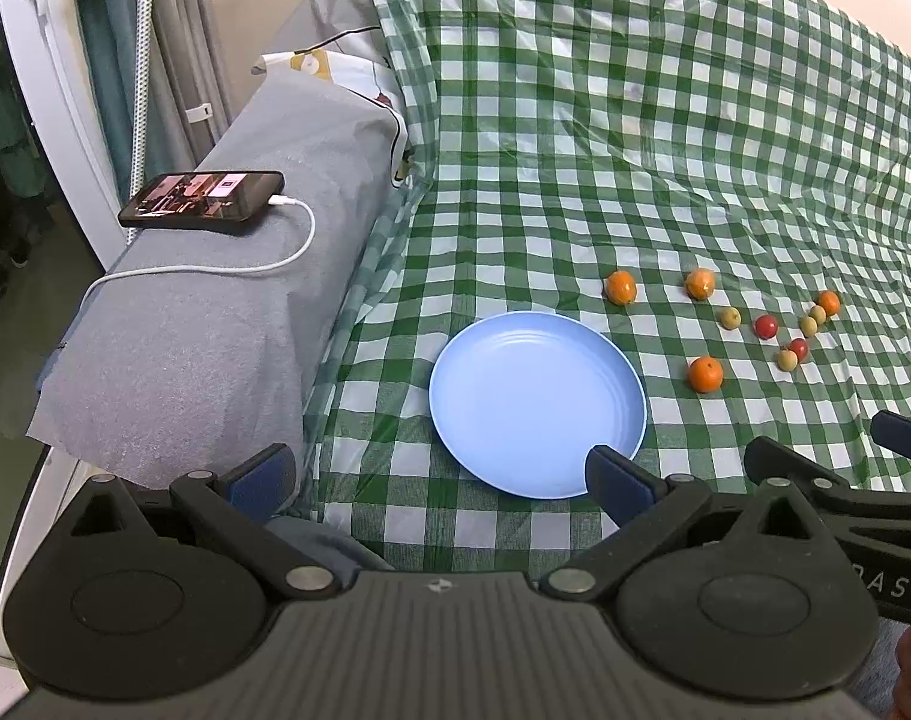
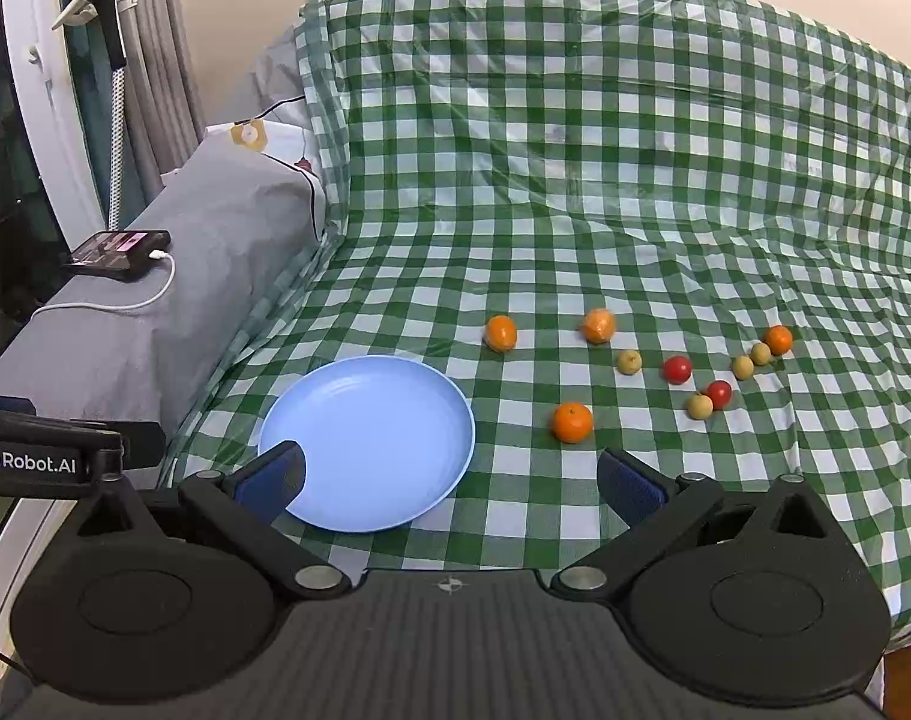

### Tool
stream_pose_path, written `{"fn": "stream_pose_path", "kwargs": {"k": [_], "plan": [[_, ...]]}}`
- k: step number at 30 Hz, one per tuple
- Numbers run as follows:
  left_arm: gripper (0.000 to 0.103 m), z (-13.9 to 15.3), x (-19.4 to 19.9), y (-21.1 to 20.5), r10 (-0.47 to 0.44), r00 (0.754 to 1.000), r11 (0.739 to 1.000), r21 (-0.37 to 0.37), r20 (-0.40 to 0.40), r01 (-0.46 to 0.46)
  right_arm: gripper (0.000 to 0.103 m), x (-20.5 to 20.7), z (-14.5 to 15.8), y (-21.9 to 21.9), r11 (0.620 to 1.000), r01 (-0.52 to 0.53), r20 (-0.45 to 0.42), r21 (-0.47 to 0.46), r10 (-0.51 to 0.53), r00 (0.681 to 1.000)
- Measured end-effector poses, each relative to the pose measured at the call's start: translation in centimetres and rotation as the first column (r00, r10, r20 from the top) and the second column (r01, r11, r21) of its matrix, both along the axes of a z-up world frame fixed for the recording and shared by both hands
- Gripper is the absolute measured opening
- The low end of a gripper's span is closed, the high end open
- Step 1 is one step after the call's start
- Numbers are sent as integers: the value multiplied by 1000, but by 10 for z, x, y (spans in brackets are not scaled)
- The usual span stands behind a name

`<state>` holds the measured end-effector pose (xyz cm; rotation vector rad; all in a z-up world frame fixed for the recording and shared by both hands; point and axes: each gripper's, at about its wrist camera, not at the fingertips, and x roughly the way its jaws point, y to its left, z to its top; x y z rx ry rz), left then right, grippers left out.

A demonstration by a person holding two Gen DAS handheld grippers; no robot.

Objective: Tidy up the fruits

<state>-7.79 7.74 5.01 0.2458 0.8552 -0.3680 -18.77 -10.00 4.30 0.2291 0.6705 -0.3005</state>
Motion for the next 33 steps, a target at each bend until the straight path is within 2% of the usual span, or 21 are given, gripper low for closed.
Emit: {"fn": "stream_pose_path", "kwargs": {"k": [12, 18, 33], "plan": [[103, 0, -3, 0, -6, 1000, 1000, 6, 4, 6, 103, -1, 3, -1, 1000, -15, -44, 4, 15, 999], [103, 0, -2, 0, -7, 1000, 1000, 7, 6, 7, 102, 2, 1, 1, 1000, -4, -14, 4, 4, 1000], [103, -3, -1, -5, -9, 1000, 999, 36, -2, 9, 102, 2, -10, 1, 1000, 7, -13, 30, -6, 1000]]}}
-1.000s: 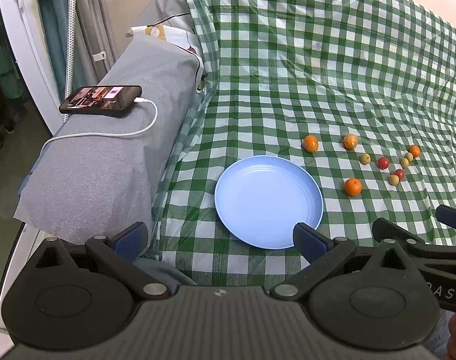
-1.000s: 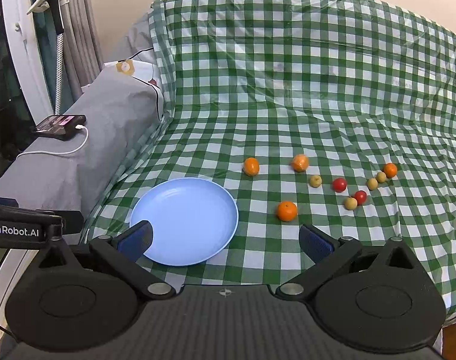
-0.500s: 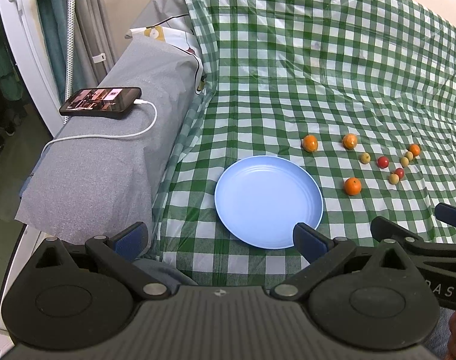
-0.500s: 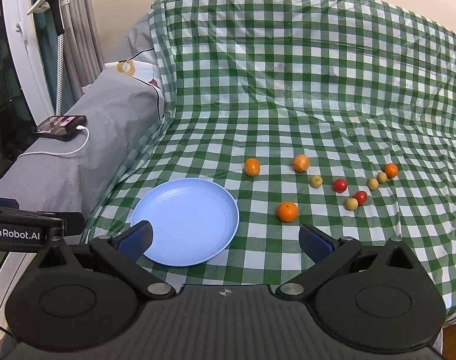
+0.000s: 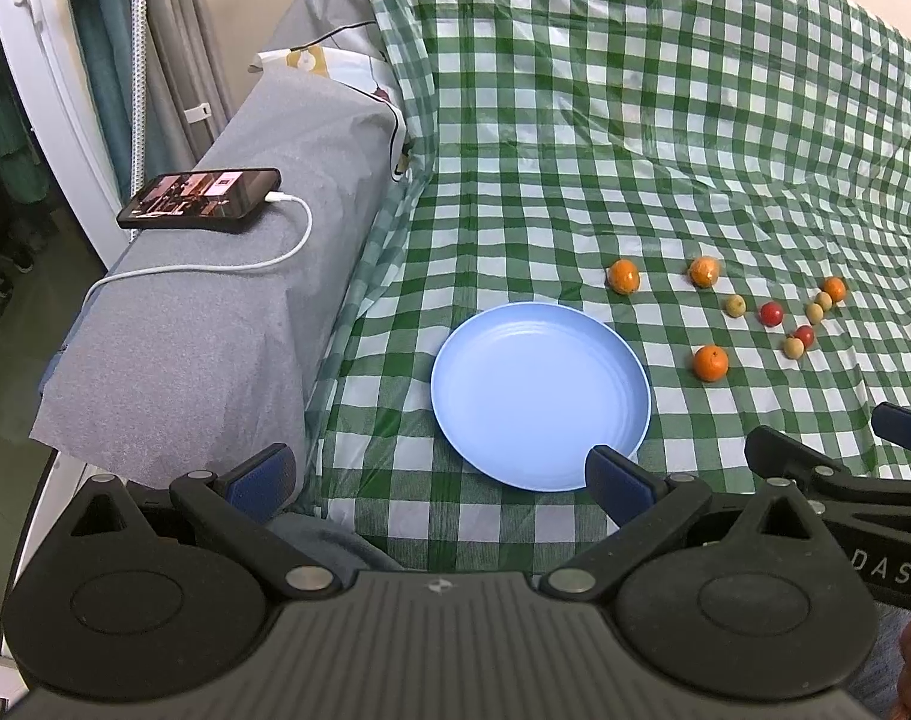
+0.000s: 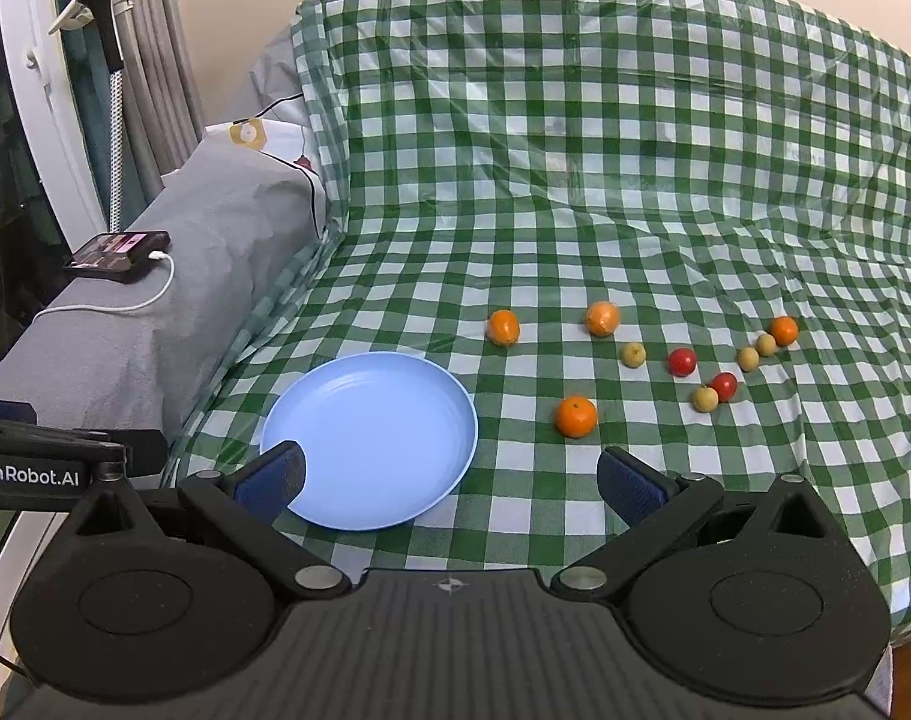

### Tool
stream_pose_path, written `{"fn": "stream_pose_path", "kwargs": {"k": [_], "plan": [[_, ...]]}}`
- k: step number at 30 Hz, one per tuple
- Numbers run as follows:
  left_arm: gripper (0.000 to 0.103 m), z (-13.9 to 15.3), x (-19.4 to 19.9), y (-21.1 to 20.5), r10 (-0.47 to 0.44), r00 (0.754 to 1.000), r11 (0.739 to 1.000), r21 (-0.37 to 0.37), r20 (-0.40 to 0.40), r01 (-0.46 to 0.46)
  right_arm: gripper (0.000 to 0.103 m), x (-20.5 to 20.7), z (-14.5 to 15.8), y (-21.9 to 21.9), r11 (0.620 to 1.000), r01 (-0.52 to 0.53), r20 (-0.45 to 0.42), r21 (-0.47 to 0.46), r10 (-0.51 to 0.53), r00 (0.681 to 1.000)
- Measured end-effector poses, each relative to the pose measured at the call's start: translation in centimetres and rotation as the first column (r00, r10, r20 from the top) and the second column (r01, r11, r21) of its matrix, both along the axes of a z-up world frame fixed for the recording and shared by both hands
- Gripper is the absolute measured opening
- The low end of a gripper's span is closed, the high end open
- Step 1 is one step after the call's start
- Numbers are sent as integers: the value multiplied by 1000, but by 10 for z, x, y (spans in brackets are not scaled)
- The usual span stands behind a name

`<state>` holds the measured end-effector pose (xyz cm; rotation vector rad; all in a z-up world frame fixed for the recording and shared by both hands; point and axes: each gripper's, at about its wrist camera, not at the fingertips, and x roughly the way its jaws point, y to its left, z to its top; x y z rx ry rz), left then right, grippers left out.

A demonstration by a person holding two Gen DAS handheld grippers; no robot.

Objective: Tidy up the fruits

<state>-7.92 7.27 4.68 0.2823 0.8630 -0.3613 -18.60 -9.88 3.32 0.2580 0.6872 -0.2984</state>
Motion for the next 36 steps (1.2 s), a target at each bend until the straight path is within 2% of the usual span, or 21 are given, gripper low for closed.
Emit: {"fn": "stream_pose_path", "kwargs": {"k": [4, 7, 9, 13, 14, 17, 22, 27, 33, 36], "plan": [[103, -4, 1, -6, -12, 1000, 1000, 11, -14, 12, 102, 1, -6, -7, 999, 33, 23, 13, -33, 999], [103, -7, 0, -14, -31, 999, 999, 10, -22, 31, 102, -4, -10, -18, 997, 82, 54, -3, -82, 995], [103, -9, -1, -22, -43, 999, 999, 9, -26, 43, 102, -9, -12, -30, 991, 122, 69, -48, -118, 991], [103, -14, 2, -52, -84, 995, 996, 9, -44, 85, 102, -18, -24, -63, 969, 232, 101, -81, -224, 969], [103, -16, 4, -62, -98, 994, 995, 6, -49, 99, 102, -21, -26, -73, 968, 245, 66, -63, -241, 968], [103, -27, 8, -99, -156, 985, 987, 11, -70, 158, 103, -26, -38, -107, 945, 317, 54, -74, -314, 948], [103, -62, 19, -177, -267, 958, 962, 32, -103, 271, 102, -26, -62, -167, 908, 404, 50, -115, -401, 915], [103, -111, 41, -245, -298, 943, 948, 67, -149, 310, 102, 2, -105, -230, 882, 464, 2, -84, -465, 885], [103, -163, 72, -292, -316, 931, 933, 118, -183, 340, 102, 45, -157, -279, 881, 471, -79, -38, -473, 878], [103, -182, 84, -308, -327, 926, 924, 142, -188, 355, 100, 66, -171, -292, 893, 450, -71, -8, -449, 890]]}}
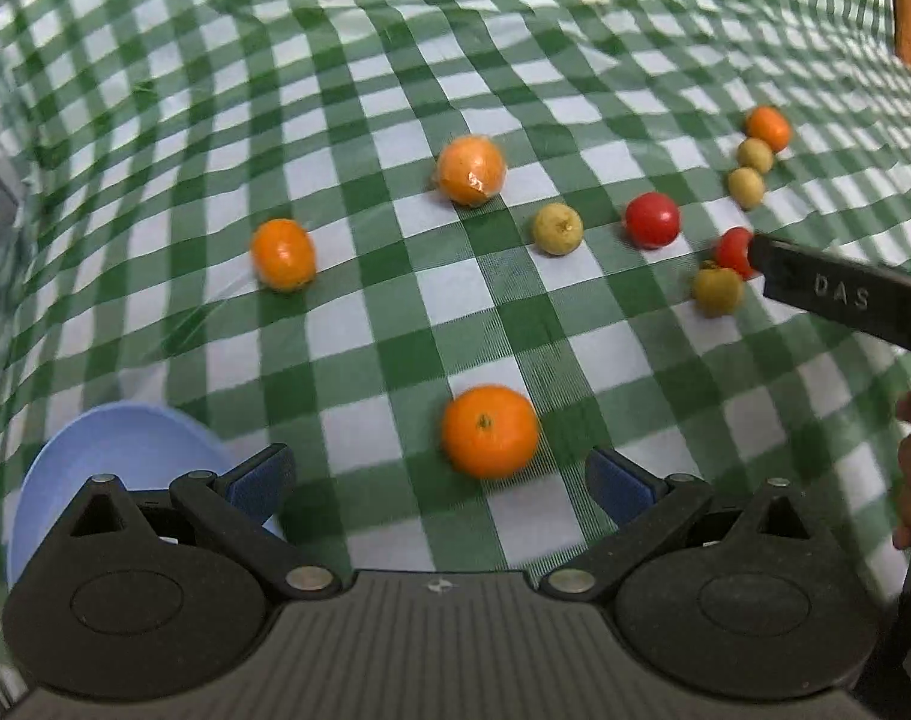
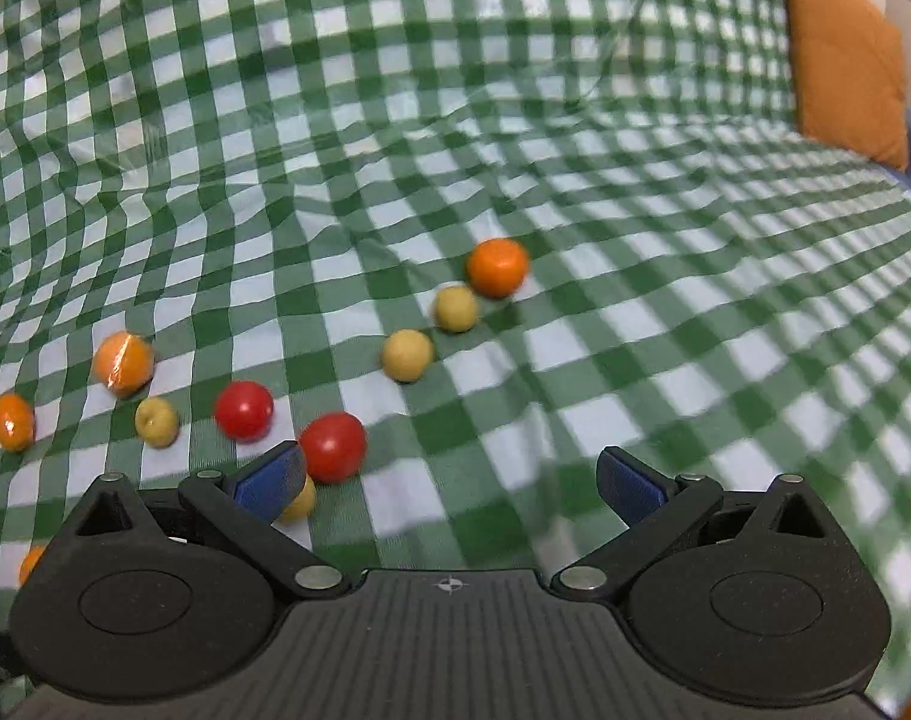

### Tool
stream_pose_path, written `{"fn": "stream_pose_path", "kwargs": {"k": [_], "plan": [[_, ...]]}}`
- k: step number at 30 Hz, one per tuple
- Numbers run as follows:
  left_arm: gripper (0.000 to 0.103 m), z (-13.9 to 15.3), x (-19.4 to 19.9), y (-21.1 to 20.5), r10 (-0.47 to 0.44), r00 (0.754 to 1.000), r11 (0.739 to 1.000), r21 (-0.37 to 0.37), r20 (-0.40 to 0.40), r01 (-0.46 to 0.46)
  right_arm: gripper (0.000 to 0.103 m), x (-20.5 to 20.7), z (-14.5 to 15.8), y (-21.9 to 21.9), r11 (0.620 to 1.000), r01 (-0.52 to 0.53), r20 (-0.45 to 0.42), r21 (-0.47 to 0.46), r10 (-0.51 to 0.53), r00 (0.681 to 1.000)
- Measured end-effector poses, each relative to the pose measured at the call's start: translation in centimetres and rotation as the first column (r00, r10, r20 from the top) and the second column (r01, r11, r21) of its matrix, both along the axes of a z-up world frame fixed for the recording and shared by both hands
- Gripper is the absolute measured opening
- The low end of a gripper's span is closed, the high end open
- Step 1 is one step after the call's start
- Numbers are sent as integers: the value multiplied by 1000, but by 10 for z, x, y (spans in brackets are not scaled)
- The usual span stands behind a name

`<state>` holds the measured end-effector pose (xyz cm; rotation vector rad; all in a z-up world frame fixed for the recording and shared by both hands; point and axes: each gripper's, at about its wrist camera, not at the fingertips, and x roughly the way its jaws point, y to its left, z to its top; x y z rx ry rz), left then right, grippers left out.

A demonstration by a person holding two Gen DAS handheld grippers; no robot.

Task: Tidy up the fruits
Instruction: 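Grasp a mandarin with the left tool while the right tool grasps a red tomato, then carry both fruits over the blue plate and open both tools to drop them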

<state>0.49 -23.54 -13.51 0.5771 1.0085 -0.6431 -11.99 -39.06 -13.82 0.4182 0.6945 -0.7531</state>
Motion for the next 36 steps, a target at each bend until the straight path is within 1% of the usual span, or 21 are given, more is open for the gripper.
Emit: {"fn": "stream_pose_path", "kwargs": {"k": [1, 3, 5, 6, 7, 8, 9, 10, 11, 12, 13, 14, 16, 20, 23, 25, 27, 30, 34, 36], "plan": [[103, -6, 3, -5, -6, 1000, 1000, 6, -3, 6, 95, 6, -4, -2, 1000, -17, 2, -5, 17, 1000], [103, -15, 8, -9, -12, 1000, 1000, 25, -3, 12, 92, 17, -11, -4, 998, -63, 6, -17, 63, 998], [103, -23, 11, -12, -20, 1000, 999, 41, -3, 20, 81, 23, -16, -3, 993, -113, 15, -22, 113, 993], [103, -23, 12, -12, -18, 1000, 999, 29, -4, 18, 72, 25, -18, -2, 991, -126, 6, -34, 127, 992], [103, -23, 12, -12, -11, 1000, 1000, 17, -7, 11, 70, 27, -20, 0, 989, -137, -13, -51, 136, 991], [103, -23, 12, -11, -8, 1000, 1000, 11, -10, 8, 70, 24, -18, 3, 987, -144, -6, -66, 143, 990], [98, -23, 12, -10, -10, 1000, 1000, 0, -13, 10, 68, 24, -19, 3, 986, -150, -6, -67, 150, 989], [93, -23, 12, -9, -17, 1000, 1000, -17, -16, 17, 55, 23, -18, 2, 987, -149, -5, -68, 149, 989], [74, -21, 11, -8, -30, 999, 999, -43, -31, 29, 49, 23, -18, 1, 987, -147, -8, -70, 147, 989], [49, -18, 10, -8, -42, 998, 997, -66, -49, 39, 37, 23, -19, 1, 985, -151, -18, -87, 150, 988], [40, -14, 8, -8, -51, 998, 996, -74, -46, 47, 29, 22, -18, 2, 982, -154, -23, -105, 153, 988], [41, -11, 6, -9, -57, 998, 996, -67, -35, 54, 29, 20, -18, 2, 982, -155, -23, -106, 153, 988], [41, -4, 3, -7, -63, 998, 995, -84, -15, 62, 29, 17, -17, 1, 985, -140, -21, -106, 138, 990], [40, 12, 1, 1, -55, 998, 993, -108, -14, 53, 29, 6, -8, 4, 989, -95, -5, -114, 95, 995], [40, 36, -8, 13, -46, 999, 989, -139, -2, 45, 29, -7, 11, 10, 988, -79, 22, -135, 83, 996], [40, 54, -15, 28, -34, 999, 987, -158, -3, 33, 29, -19, 26, 18, 985, -87, 46, -146, 95, 994], [40, 69, -21, 44, -21, 1000, 986, -163, -3, 20, 29, -33, 43, 33, 979, -108, 73, -172, 122, 990], [40, 92, -33, 76, 13, 1000, 987, -161, 2, -13, 29, -52, 68, 61, 970, -165, 91, -177, 184, 979], [40, 116, -49, 121, 66, 998, 988, -144, 8, -64, 29, -66, 90, 104, 952, -274, 108, -137, 289, 951], [40, 127, -56, 148, 91, 996, 986, -143, 0, -90, 29, -66, 98, 128, 935, -335, 106, -114, 347, 932]]}}
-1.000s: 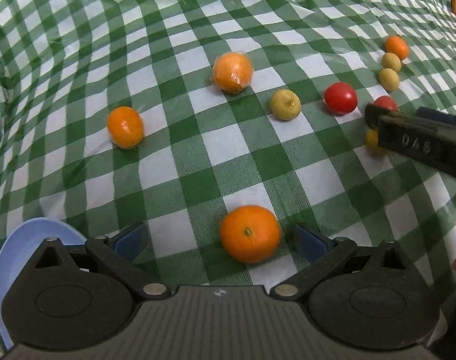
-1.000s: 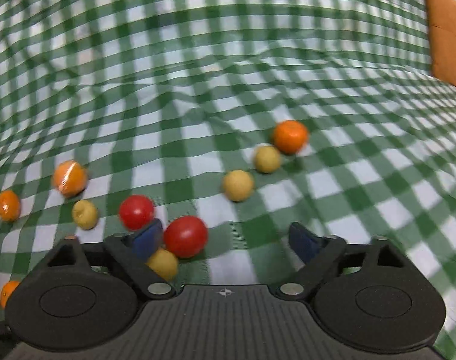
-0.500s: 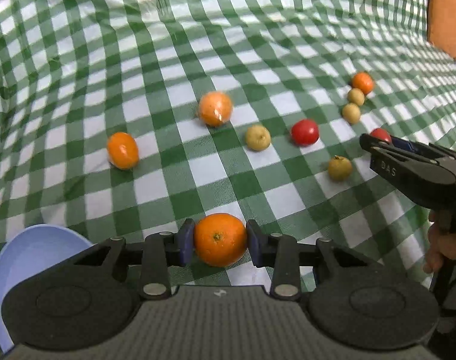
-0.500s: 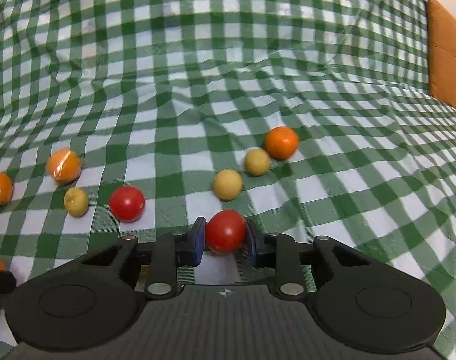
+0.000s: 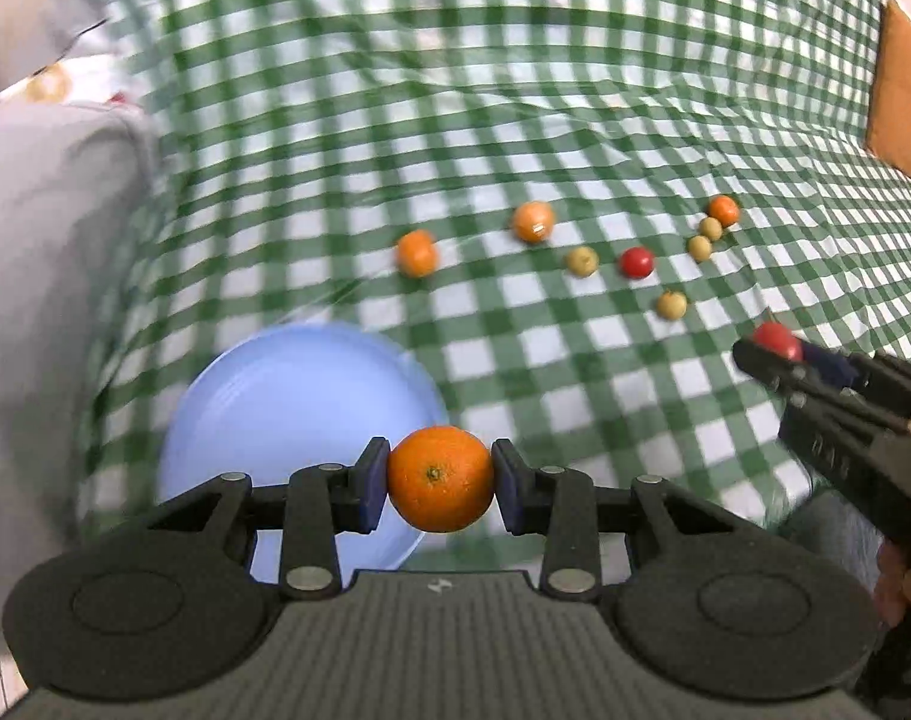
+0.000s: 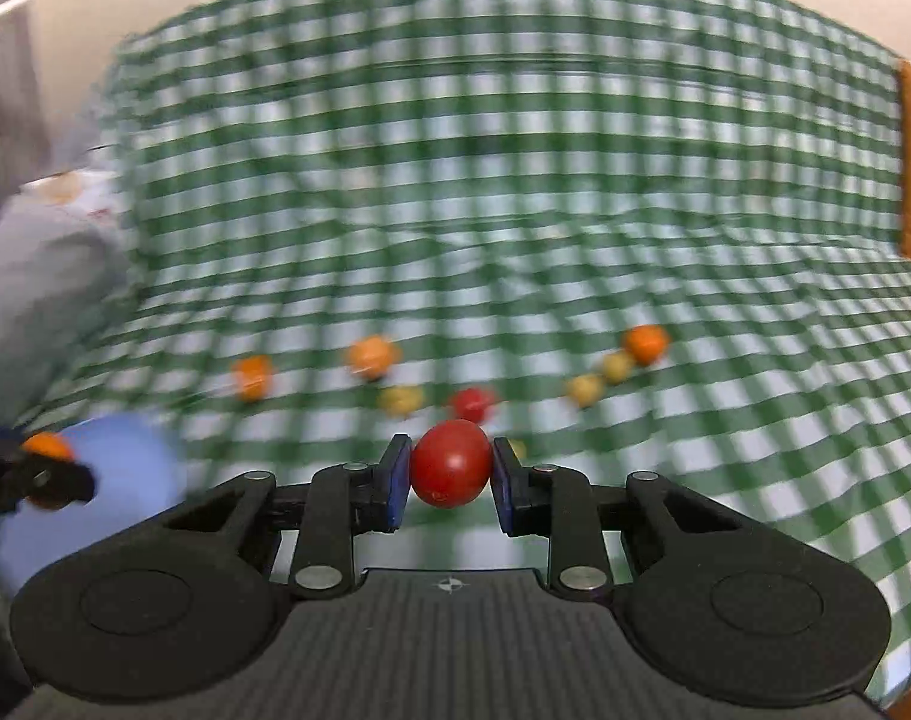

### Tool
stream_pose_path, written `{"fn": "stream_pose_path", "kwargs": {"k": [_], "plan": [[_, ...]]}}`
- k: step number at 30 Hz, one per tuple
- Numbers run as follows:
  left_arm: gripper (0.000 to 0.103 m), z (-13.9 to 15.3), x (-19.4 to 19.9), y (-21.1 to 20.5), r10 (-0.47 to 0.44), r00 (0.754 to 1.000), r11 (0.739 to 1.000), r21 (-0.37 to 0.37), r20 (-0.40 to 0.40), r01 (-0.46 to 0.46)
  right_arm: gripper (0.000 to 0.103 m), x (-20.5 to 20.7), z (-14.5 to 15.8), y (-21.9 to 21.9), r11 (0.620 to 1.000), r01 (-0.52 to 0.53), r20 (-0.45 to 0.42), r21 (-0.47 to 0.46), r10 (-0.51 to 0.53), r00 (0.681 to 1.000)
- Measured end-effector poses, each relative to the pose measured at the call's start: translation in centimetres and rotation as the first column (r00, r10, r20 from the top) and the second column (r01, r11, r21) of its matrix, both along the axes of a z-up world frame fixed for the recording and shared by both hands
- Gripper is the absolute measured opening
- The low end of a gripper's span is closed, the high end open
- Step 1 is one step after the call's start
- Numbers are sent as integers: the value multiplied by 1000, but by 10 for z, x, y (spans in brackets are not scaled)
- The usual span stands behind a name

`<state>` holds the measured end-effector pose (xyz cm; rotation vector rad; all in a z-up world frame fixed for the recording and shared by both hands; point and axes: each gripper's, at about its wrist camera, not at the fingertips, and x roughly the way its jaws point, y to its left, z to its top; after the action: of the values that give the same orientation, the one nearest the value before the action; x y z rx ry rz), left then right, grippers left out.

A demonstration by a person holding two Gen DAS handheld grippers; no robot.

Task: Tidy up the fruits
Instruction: 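Carry both fruits over the blue plate and open both tools to drop them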

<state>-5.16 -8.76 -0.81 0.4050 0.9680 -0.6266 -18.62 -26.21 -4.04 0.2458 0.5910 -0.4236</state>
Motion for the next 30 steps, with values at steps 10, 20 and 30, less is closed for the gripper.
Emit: {"fn": "stream_pose_path", "kwargs": {"k": [10, 20, 30], "plan": [[40, 29, -12, 109, 160, 987, 986, -53, 4, -159, 29, -2, 30, 114, 974, -225, -20, -19, 225, 974], [40, 33, 3, 153, 229, 973, 969, -94, -8, -229, 29, 12, 39, 158, 953, -299, -52, -42, 297, 953], [40, 22, 27, 145, 238, 971, 967, -92, -17, -239, 29, 40, 27, 164, 947, -322, -89, -25, 318, 944]]}}
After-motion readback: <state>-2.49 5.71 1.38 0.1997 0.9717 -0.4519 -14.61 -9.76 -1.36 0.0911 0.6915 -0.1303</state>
